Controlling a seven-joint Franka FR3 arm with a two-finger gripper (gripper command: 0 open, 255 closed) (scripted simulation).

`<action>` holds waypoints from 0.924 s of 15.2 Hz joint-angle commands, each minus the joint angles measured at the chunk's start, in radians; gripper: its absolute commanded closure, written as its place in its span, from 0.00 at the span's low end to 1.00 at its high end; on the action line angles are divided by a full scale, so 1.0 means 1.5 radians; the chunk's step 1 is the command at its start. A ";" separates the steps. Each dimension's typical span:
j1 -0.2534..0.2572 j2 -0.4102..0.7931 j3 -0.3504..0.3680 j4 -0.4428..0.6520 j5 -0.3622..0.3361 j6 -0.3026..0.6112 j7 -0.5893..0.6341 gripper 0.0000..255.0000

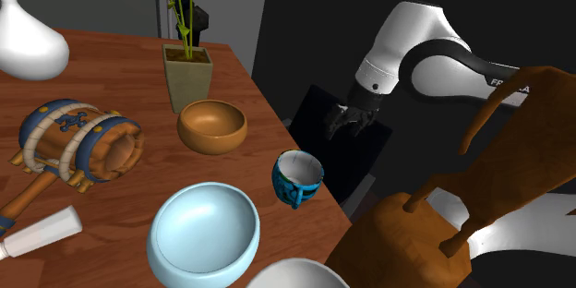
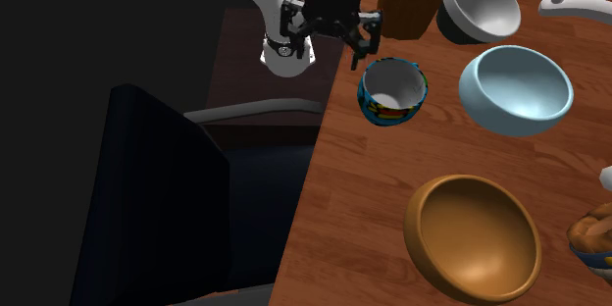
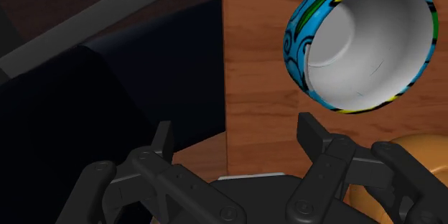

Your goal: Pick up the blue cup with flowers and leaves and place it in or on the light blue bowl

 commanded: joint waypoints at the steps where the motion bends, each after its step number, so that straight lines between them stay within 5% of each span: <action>1: 0.010 0.020 0.028 -0.008 0.023 0.020 0.034 0.00; 6: 0.036 0.061 0.095 -0.025 0.079 0.064 0.111 0.00; 14: 0.040 0.080 0.110 -0.081 0.091 0.139 0.110 0.00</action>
